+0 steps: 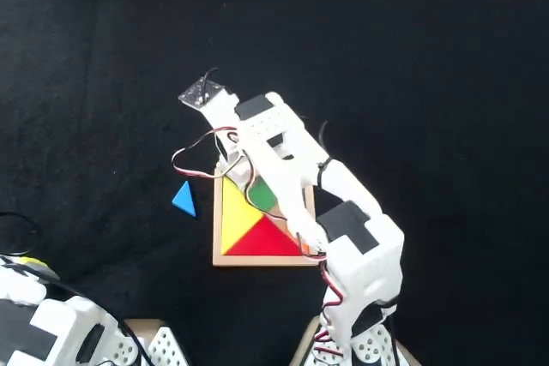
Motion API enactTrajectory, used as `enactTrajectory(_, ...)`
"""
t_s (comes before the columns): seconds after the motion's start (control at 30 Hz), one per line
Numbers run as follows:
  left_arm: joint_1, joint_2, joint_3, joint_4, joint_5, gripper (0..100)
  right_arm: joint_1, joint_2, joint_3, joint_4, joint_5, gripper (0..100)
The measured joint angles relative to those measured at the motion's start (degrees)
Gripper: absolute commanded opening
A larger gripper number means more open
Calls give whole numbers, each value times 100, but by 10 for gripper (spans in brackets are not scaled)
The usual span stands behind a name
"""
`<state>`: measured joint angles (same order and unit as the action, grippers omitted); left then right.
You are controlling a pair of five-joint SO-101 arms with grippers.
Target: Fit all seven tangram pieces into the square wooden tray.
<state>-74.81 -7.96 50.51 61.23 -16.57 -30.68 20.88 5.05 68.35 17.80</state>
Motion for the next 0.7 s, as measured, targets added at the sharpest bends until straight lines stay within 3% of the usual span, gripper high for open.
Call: enactTrajectory(0.7, 0, 0, 0, 0, 0, 230, -615, 316, -360, 202, -9, 11)
